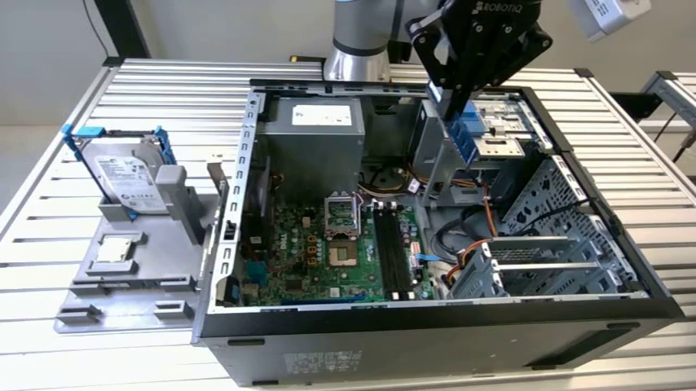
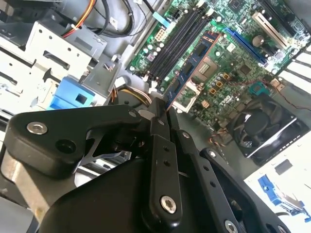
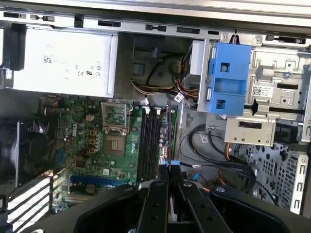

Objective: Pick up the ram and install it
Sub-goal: 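Insert the ram into the slot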

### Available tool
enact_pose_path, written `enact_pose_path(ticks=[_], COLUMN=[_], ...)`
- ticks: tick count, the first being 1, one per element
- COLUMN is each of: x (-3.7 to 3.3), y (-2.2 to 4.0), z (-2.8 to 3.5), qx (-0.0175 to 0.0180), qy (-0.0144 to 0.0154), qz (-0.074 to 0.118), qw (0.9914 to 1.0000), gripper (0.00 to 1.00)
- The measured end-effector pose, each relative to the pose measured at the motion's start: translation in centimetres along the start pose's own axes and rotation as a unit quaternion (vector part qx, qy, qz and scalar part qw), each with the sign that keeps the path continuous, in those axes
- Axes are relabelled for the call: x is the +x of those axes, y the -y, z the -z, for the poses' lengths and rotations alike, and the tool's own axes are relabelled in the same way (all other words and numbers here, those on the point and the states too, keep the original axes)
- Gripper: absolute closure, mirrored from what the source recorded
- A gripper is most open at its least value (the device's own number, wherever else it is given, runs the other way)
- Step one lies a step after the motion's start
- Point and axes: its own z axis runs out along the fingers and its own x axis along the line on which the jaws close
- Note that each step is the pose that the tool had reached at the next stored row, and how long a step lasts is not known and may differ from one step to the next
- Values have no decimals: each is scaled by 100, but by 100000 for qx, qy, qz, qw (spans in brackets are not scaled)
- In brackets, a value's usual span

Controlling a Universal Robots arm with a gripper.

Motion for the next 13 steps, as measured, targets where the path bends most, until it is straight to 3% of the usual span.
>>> enact_pose_path(ticks=[13], x=[-2], y=[0], z=[-90], qx=[-1], qy=[2], qz=[-410], qw=[99999], gripper=[100])
